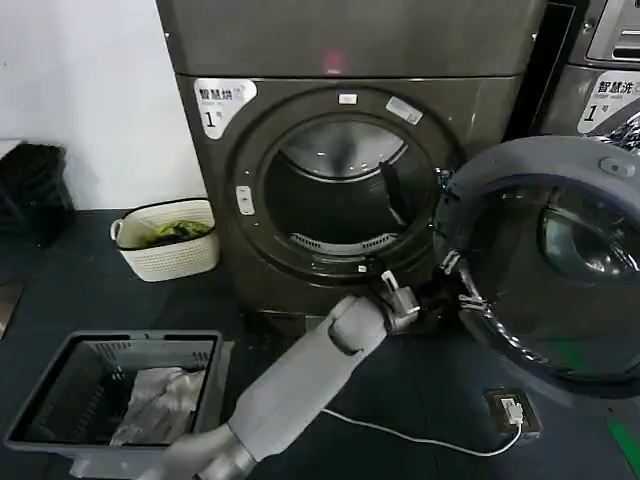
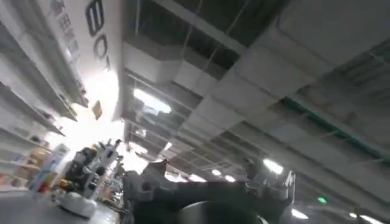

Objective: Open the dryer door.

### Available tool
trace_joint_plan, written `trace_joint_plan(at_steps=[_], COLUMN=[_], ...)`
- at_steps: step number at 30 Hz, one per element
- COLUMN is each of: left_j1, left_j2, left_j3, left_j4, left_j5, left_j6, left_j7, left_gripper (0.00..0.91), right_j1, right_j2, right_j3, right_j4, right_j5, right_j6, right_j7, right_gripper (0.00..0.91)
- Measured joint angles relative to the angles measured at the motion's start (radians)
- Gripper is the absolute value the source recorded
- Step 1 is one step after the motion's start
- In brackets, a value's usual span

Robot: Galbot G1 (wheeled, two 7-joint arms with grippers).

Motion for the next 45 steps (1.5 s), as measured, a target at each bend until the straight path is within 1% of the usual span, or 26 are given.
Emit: trace_joint_plan(at_steps=[6,11,14,19,21,27,32,35,40,45], left_j1=[0.017,0.052,0.094,0.157,0.177,0.234,0.299,0.345,0.431,0.538], left_j2=[0.000,0.000,0.000,0.000,0.028,0.250,0.453,0.580,0.791,0.990], left_j3=[0.001,-0.003,-0.003,-0.004,-0.008,-0.044,-0.102,-0.158,-0.271,-0.400], left_j4=[-0.022,-0.077,-0.144,-0.294,-0.358,-0.519,-0.653,-0.712,-0.773,-0.772], left_j5=[0.002,0.001,0.007,-0.004,-0.010,-0.017,-0.014,-0.004,0.035,0.165], left_j6=[0.024,0.067,0.085,0.100,0.100,0.089,0.029,-0.010,-0.086,-0.200], left_j7=[0.003,0.012,0.020,0.020,0.019,0.027,0.062,0.077,0.112,0.111], left_gripper=[0.907,0.907,0.907,0.907,0.907,0.907,0.907,0.907,0.907,0.907], right_j1=[0.001,0.001,0.000,-0.003,0.000,0.007,0.016,0.023,0.036,0.043], right_j2=[-0.001,-0.010,-0.017,-0.017,-0.017,-0.021,-0.024,-0.019,-0.013,-0.007], right_j3=[0.005,0.008,0.010,0.000,-0.006,-0.016,-0.022,-0.033,-0.057,-0.079], right_j4=[-0.011,-0.023,-0.027,-0.026,-0.026,-0.024,-0.030,-0.024,-0.023,-0.021], right_j5=[0.007,0.029,0.034,0.059,0.062,0.061,0.060,0.057,0.054,0.065], right_j6=[0.001,0.006,0.007,0.012,0.010,0.011,0.017,0.021,0.023,0.032], right_j7=[-0.007,-0.020,-0.025,-0.070,-0.075,-0.072,-0.070,-0.073,-0.076,-0.080], right_gripper=[0.907,0.907,0.907,0.907,0.907,0.907,0.907,0.907,0.907,0.907])
